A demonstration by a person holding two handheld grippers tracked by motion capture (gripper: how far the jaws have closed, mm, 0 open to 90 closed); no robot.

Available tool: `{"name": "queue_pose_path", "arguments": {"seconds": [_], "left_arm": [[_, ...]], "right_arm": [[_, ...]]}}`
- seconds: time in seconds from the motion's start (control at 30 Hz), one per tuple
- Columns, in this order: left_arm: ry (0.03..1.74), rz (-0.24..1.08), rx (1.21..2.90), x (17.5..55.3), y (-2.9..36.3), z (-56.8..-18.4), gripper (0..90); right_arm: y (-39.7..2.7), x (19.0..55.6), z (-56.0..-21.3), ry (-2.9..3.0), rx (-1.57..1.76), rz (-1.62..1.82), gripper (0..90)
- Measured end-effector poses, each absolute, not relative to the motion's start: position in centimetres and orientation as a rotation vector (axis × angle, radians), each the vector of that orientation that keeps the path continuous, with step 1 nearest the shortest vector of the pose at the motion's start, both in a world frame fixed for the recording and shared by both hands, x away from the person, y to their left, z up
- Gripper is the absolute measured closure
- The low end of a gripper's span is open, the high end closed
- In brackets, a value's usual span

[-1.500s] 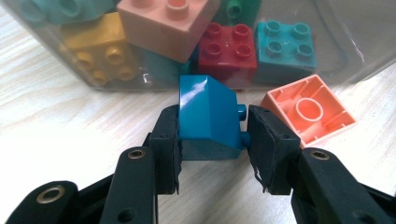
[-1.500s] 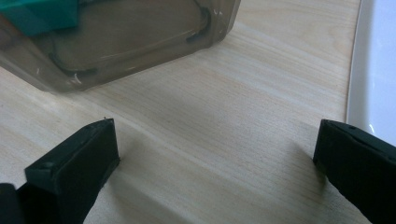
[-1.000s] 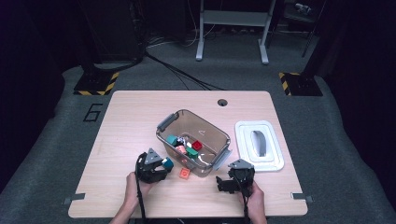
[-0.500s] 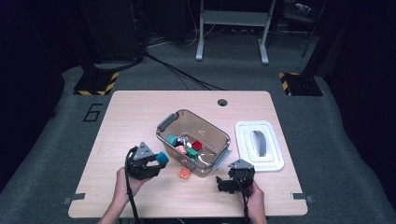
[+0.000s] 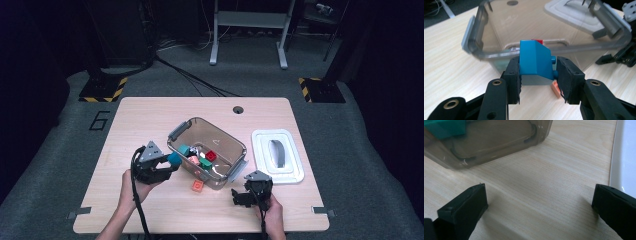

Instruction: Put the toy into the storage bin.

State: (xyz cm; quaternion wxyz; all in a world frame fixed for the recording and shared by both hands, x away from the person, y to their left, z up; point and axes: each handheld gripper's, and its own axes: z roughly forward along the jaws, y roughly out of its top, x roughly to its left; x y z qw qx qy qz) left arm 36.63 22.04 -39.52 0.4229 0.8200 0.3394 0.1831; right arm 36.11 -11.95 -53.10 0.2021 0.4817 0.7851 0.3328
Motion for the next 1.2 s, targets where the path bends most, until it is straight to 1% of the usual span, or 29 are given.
{"name": "queue_pose_path", "arguments": {"seconds": [0.13,0.3,0.33,0.57,0.73,0.93,1.2], "left_arm": [[0.827,0.457,2.055,37.2,21.1,-38.6,56.5],[0.805,0.428,2.073,38.2,19.6,-38.2,56.5],[0.797,0.402,2.083,38.6,18.7,-38.1,56.5],[0.762,0.379,2.112,39.2,16.5,-38.3,56.5],[0.746,0.332,2.146,39.3,14.2,-39.3,56.5],[0.737,0.296,2.169,39.4,13.3,-40.0,56.4],[0.752,0.251,2.176,39.4,13.2,-40.5,56.3]], "right_arm": [[-11.9,36.1,-53.1,2.191,1.348,0.929,0.0],[-11.9,36.1,-53.1,2.190,1.347,0.930,0.0],[-11.9,36.1,-53.1,2.189,1.360,0.929,0.0],[-11.9,36.1,-53.1,2.192,1.346,0.929,0.0],[-11.9,36.1,-53.1,2.192,1.346,0.929,0.0],[-11.9,36.1,-53.1,2.192,1.347,0.929,0.0],[-11.9,36.1,-53.1,2.192,1.347,0.929,0.0]]}}
